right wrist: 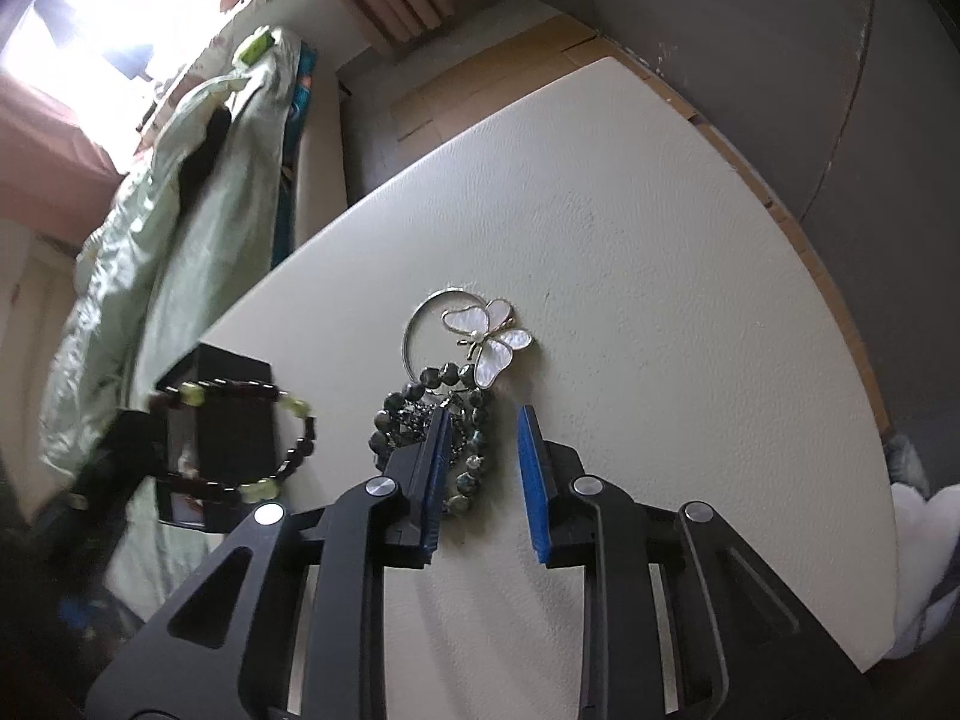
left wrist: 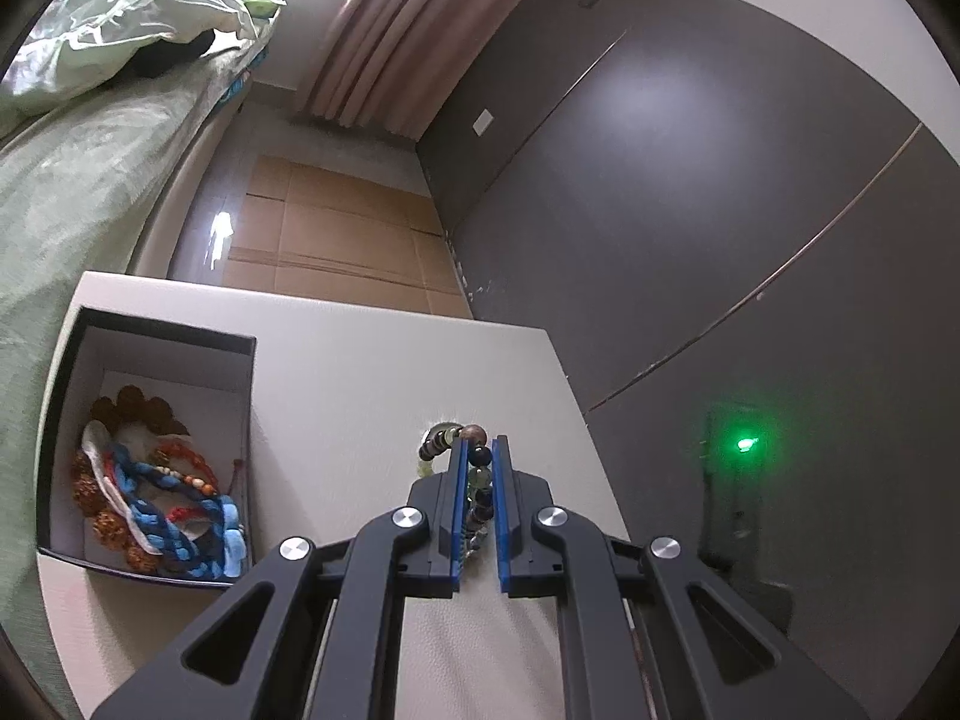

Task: Organize jewelry
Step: 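Close the left tool on the dark bead bracelet and lift it, then carry the dark bead bracelet to the black box and release it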

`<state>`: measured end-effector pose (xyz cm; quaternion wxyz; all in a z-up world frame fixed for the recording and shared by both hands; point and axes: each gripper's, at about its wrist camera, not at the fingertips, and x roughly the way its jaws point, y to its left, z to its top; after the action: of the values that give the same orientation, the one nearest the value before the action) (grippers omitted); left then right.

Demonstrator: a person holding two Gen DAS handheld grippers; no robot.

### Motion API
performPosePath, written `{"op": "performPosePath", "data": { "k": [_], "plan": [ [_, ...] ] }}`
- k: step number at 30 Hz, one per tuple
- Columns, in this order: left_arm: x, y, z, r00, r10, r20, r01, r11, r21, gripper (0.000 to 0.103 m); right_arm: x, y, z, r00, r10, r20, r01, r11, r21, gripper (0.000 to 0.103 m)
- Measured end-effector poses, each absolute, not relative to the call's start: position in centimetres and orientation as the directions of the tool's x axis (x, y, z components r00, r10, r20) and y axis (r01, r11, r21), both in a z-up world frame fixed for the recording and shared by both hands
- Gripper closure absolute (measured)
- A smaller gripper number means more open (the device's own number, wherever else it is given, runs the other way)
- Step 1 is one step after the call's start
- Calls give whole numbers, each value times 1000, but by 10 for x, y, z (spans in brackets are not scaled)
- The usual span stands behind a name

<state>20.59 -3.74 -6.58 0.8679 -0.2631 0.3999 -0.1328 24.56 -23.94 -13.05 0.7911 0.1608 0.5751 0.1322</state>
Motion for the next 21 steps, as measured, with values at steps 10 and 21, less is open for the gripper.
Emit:
{"op": "performPosePath", "data": {
  "k": [10, 21],
  "plan": [
    [187, -10, -44, 685, -423, -593, 15, 822, -569, 97, 241, -206, -140, 312, 219, -925, -110, 975, 193, 83],
    [159, 29, -25, 735, -353, -579, -31, 835, -549, 97, 235, -218, -122, 354, 330, -875, -146, 944, 297, 93]
  ]
}}
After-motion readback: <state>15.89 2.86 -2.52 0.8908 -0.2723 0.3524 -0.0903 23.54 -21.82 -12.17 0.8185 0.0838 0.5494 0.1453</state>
